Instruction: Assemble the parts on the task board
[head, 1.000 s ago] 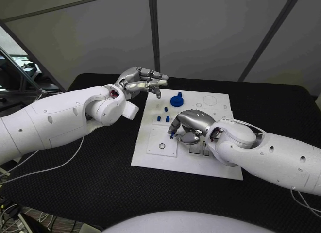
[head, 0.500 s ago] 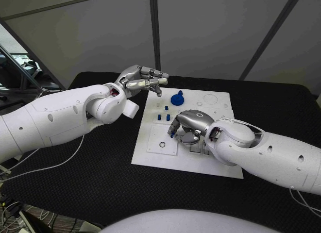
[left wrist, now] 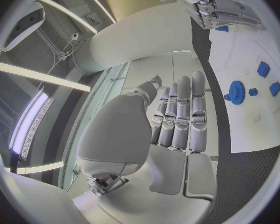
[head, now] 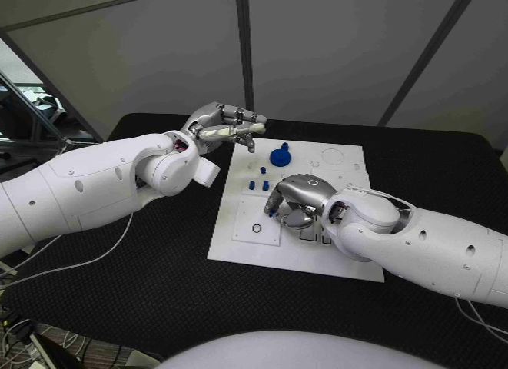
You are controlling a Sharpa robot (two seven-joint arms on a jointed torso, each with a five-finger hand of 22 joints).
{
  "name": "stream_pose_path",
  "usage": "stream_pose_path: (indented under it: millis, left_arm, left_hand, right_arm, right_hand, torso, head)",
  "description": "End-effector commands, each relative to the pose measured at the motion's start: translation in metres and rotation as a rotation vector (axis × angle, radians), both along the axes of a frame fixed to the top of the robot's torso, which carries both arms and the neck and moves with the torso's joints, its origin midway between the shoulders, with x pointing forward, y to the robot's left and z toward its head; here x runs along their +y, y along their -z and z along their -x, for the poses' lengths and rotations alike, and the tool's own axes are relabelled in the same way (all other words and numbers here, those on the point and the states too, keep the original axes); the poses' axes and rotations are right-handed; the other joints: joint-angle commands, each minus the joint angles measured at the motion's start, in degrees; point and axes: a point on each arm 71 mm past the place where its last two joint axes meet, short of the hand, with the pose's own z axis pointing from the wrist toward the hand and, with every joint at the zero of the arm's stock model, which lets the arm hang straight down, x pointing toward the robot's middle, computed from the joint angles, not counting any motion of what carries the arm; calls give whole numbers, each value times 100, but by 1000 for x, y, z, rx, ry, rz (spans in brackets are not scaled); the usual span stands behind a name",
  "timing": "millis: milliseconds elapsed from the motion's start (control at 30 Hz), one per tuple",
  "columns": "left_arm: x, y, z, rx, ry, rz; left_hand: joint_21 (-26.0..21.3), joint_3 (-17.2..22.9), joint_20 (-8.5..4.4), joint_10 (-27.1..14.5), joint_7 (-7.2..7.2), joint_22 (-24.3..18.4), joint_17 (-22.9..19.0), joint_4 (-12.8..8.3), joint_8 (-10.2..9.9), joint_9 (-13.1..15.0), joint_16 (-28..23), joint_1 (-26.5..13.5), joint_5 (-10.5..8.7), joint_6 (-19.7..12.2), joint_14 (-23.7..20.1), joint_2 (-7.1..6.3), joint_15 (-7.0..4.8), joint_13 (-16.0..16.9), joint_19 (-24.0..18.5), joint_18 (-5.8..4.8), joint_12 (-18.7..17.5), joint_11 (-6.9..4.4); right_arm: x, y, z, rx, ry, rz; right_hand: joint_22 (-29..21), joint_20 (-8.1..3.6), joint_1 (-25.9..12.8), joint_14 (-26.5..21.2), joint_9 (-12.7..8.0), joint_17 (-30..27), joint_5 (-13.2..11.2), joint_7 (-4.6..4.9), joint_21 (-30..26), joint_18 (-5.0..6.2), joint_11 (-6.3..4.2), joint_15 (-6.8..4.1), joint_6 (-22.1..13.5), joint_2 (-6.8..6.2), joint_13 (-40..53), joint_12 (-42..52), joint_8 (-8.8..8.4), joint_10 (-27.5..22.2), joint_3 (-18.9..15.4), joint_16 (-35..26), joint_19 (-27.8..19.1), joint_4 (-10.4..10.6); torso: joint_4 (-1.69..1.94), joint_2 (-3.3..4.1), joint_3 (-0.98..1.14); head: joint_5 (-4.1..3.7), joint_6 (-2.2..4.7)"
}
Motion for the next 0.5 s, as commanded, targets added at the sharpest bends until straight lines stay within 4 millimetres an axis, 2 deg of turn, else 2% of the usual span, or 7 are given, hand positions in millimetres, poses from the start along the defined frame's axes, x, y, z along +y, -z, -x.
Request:
stream_pose_path:
  millis: [33, 233, 400, 500]
  left_arm:
    - [-1, -2, 0, -3, 11, 11]
    - [-1, -2, 0, -1, 12, 11]
    - [-1, -1, 0, 0, 13, 10]
    - [-1, -1, 0, 1, 14, 9]
  left_hand:
    - [-22, -12, -6, -1, 27, -7, -7, 13, -21, 6, -35, -38, -25, -21, 21, -19, 15, -5, 28, -77, -34, 37]
    - [-22, -12, -6, -1, 27, -7, -7, 13, -21, 6, -35, -38, -25, -21, 21, -19, 15, -5, 28, -77, -34, 37]
    - [-44, -17, -4, 1, 26, -29, -9, 21, -24, 8, -48, -39, -26, -18, 21, -9, 16, -2, 36, -77, -36, 37]
    - [-44, -17, -4, 1, 26, -29, -9, 21, -24, 8, -48, -39, -26, -18, 21, -9, 16, -2, 36, -77, -36, 37]
  right_arm:
    - [1, 4, 1, -4, -7, 36]
    - [2, 7, 3, -8, -13, 37]
    - [-1, 5, 3, -35, -5, 7]
    - [-3, 4, 3, -50, -2, -11]
  right_hand:
    - [179, 11, -41, 69, 2, -38, -2, 26, -20, -6, 18, -14, -22, -77, -2, -15, -26, -66, 19, -33, -56, 21]
    - [-31, 70, -142, -9, -41, -262, -53, 91, -144, 41, 108, 64, -198, -240, -26, -29, -37, -414, 31, -221, -194, 27]
    - [-383, 140, -146, -123, -79, -627, -79, 145, -362, 122, 191, 129, -338, -403, -20, -23, -38, -827, 25, -555, -410, -26]
    - [-501, 158, -125, -160, -84, -768, -85, 156, -439, 149, 205, 139, -363, -446, -12, -18, -32, -929, 1, -685, -481, -47]
  torso:
    - [2, 2, 0]
    - [0, -2, -2]
    - [-5, 0, 1]
    - [-1, -3, 3]
  head:
    - [1, -2]
    - [7, -10]
    - [5, -8]
    - [-4, -3]
